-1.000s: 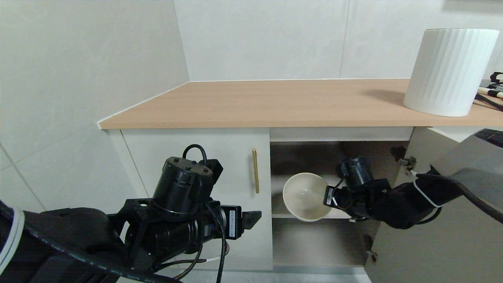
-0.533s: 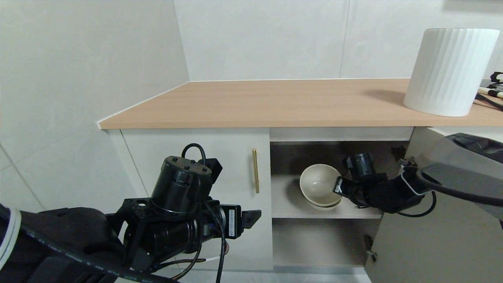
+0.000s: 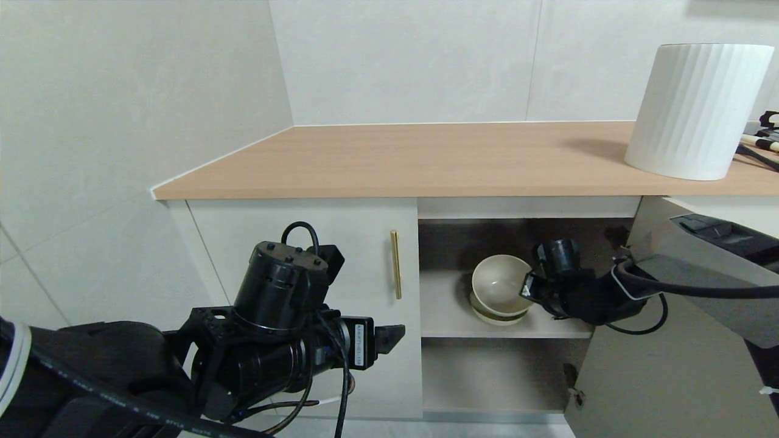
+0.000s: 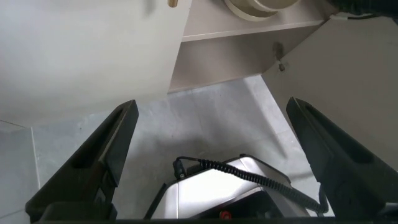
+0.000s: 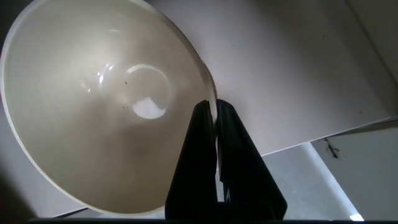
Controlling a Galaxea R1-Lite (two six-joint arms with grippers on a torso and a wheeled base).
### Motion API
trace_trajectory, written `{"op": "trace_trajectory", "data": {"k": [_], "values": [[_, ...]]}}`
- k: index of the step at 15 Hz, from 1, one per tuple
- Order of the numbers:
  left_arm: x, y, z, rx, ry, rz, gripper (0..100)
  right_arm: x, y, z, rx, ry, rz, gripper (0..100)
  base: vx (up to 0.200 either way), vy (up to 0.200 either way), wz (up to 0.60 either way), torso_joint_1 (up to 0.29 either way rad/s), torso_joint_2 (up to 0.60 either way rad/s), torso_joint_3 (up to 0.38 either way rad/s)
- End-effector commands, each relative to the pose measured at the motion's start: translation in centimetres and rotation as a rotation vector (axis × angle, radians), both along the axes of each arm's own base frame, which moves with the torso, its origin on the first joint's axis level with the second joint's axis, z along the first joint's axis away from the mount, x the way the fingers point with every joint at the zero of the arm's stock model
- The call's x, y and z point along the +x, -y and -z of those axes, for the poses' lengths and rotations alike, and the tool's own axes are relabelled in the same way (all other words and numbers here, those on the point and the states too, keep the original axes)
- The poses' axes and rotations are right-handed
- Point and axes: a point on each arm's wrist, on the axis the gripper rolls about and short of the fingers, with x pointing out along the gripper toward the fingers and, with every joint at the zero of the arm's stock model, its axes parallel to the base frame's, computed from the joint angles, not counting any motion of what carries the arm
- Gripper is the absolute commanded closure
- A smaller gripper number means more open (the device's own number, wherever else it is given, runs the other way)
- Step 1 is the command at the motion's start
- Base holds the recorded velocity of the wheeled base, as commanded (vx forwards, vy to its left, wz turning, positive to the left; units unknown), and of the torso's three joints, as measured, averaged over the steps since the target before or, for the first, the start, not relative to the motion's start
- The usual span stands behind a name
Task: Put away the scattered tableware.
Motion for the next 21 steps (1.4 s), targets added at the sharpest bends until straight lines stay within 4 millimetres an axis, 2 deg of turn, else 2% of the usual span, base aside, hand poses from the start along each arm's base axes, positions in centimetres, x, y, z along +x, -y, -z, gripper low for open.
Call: {"op": "trace_trajectory", "data": {"k": [1, 6, 7, 12, 14, 16, 18, 21], "values": [[0.0, 0.0, 0.0, 0.001, 0.000, 0.000, 0, 0.1, 0.0, 0.3, -0.001, -0.003, -0.001, 100, 0.000, 0.000, 0.00, 0.000, 0.00, 0.000], [0.0, 0.0, 0.1, 0.002, -0.003, -0.001, 0, 0.1, -0.3, 0.5, -0.002, -0.008, -0.008, 100, 0.000, 0.000, 0.00, 0.000, 0.00, 0.000], [0.0, 0.0, 0.0, 0.001, -0.002, -0.001, 0, 0.1, -0.3, 0.8, -0.005, -0.013, -0.010, 0, 0.000, 0.000, 0.00, 0.000, 0.00, 0.000], [0.0, 0.0, 0.1, 0.001, -0.002, -0.001, 0, -0.3, -0.8, 0.6, -0.005, -0.016, -0.023, 0, 0.000, 0.000, 0.00, 0.000, 0.00, 0.000], [0.2, -0.3, -0.1, -0.002, 0.004, -0.014, 0, -0.9, -0.9, -0.2, -0.001, -0.017, -0.034, 0, 0.000, 0.000, 0.00, 0.000, 0.00, 0.000], [0.0, -1.1, -1.3, -0.029, 0.036, -0.032, 0, -2.9, -1.4, -1.8, 0.008, -0.051, -0.085, 0, 0.000, 0.000, 0.00, 0.000, 0.00, 0.000], [-1.5, -2.3, -2.5, -0.043, 0.078, -0.025, 0, -7.3, -2.4, -4.2, 0.005, -0.131, -0.232, 0, 0.000, 0.000, 0.00, 0.000, 0.00, 0.000], [-4.3, -4.7, -3.9, -0.051, 0.140, -0.010, 0, -13.8, -1.9, -8.9, -0.034, -0.091, -0.394, 0, 0.000, 0.000, 0.00, 0.000, 0.00, 0.000]]}}
